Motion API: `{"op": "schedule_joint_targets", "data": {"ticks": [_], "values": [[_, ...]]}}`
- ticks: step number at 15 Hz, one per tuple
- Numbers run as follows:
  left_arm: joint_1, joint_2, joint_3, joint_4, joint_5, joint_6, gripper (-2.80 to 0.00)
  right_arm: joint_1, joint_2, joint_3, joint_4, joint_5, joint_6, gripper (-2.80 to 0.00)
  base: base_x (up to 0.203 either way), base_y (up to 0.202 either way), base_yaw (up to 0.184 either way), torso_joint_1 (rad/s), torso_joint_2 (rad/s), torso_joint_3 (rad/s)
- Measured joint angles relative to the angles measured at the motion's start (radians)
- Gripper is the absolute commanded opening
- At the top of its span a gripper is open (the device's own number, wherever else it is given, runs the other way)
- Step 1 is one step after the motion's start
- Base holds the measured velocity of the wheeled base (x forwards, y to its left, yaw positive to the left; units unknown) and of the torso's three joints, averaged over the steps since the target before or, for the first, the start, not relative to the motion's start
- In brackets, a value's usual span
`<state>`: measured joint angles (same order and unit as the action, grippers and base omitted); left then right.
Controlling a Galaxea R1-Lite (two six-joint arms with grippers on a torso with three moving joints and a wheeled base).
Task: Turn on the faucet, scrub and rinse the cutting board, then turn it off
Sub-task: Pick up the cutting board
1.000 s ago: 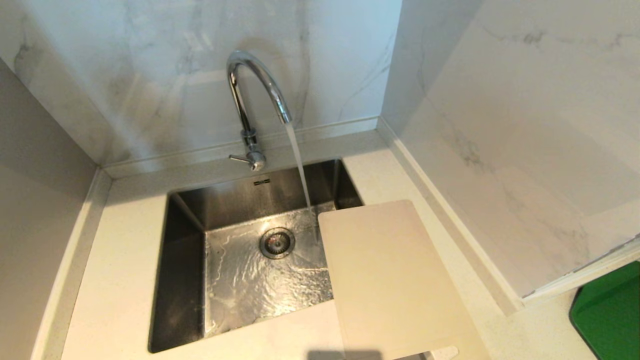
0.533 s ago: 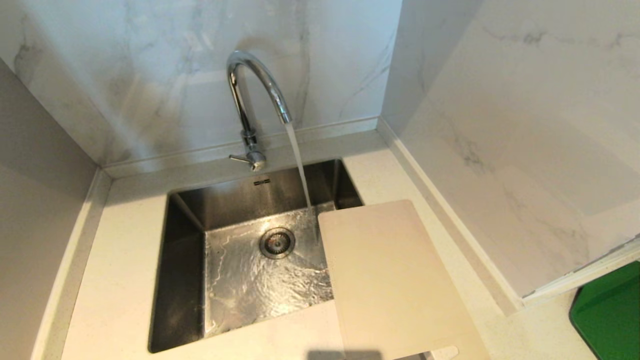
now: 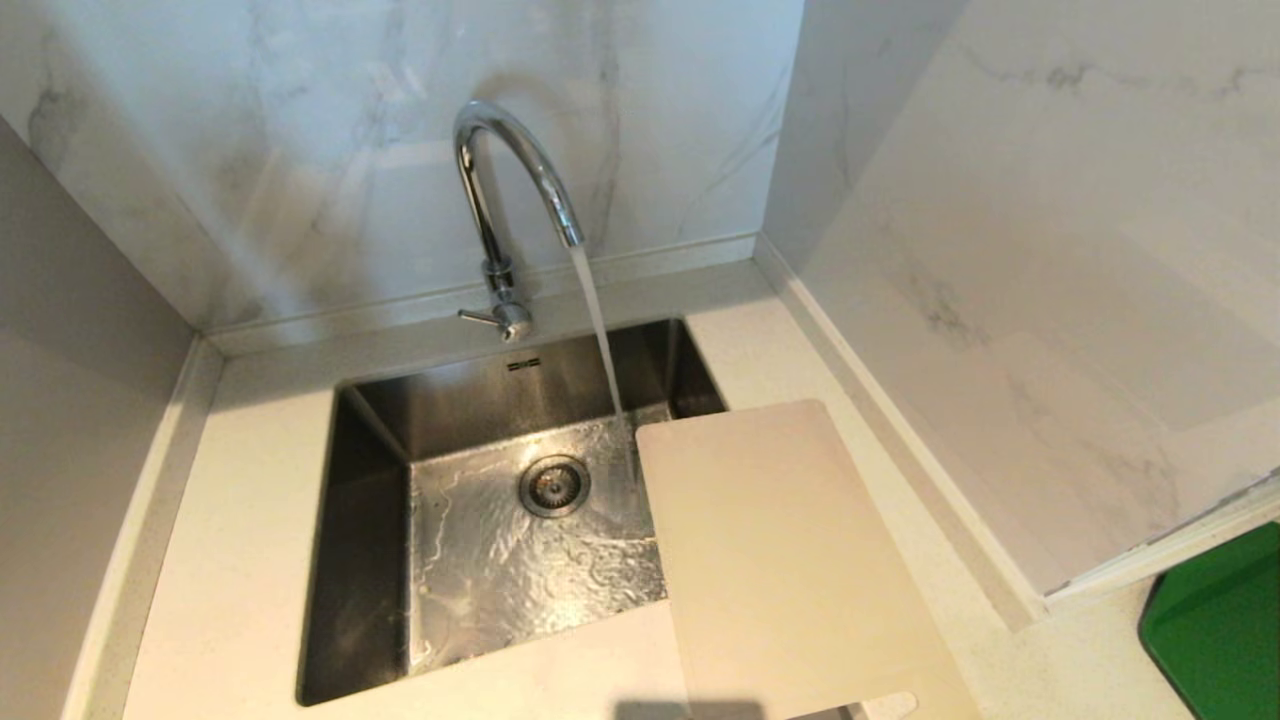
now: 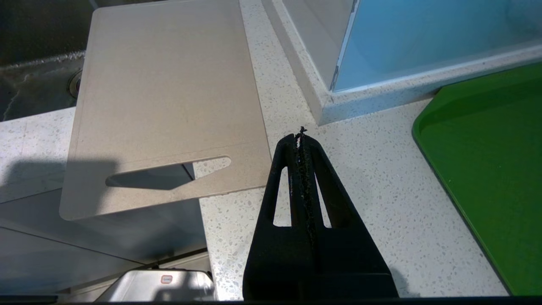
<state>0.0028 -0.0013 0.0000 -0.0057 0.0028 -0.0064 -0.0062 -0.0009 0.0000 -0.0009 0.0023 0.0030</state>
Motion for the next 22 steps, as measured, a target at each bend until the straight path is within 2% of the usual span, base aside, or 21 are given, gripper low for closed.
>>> {"op": "schedule_joint_targets", "data": {"ticks": [11, 14, 18, 22], "values": [[0.000, 0.000, 0.000, 0.000, 0.000, 0.000, -2.80, 0.001, 0.008, -0.003, 0.009, -0.001, 0.002, -2.80, 0.000, 0.000, 0.000, 0.000, 0.00, 0.000], [0.000, 0.000, 0.000, 0.004, 0.000, 0.002, -2.80, 0.001, 0.049, -0.011, 0.010, 0.006, -0.021, -2.80, 0.000, 0.000, 0.000, 0.000, 0.00, 0.000], [0.000, 0.000, 0.000, 0.005, 0.000, 0.002, -2.80, 0.001, 0.193, -0.182, 0.020, 0.066, -0.029, -2.80, 0.000, 0.000, 0.000, 0.000, 0.00, 0.000], [0.000, 0.000, 0.000, 0.006, 0.000, 0.002, -2.80, 0.001, 0.444, -0.457, 0.084, 0.156, -0.029, -2.80, 0.000, 0.000, 0.000, 0.000, 0.00, 0.000]]}}
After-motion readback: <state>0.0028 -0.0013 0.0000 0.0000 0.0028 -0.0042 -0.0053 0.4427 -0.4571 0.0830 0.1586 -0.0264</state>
